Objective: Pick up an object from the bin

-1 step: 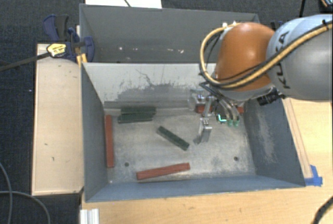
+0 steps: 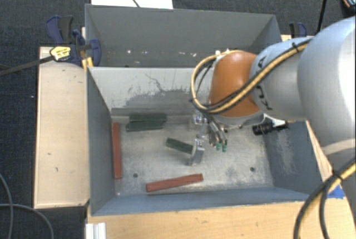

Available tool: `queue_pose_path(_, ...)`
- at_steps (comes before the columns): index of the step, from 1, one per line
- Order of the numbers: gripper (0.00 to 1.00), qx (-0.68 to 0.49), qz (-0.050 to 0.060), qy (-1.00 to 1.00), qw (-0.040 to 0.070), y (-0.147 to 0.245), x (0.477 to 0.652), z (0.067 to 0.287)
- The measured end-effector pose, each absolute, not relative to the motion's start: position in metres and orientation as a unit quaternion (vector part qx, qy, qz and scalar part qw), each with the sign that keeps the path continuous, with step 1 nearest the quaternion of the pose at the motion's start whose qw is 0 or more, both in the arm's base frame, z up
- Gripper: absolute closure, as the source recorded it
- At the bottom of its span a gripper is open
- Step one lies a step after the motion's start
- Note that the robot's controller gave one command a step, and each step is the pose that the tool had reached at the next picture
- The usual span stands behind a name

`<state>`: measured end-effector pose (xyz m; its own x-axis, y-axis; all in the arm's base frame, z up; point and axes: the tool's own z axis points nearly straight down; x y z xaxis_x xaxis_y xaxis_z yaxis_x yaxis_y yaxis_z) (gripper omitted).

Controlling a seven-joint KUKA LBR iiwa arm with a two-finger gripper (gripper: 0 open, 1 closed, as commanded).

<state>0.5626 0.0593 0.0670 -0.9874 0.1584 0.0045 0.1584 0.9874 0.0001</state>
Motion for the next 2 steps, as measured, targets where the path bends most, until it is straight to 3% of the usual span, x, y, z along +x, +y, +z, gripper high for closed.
queue_pose_path(1, 1.00, -0.080, -0.001, -0.997, -0.001, 0.059, 0.565, 0.071)
queue_pose_path(2, 1.00, 0.089, 0.000, -0.996, -0.006, 0.068, 0.539, 0.296)
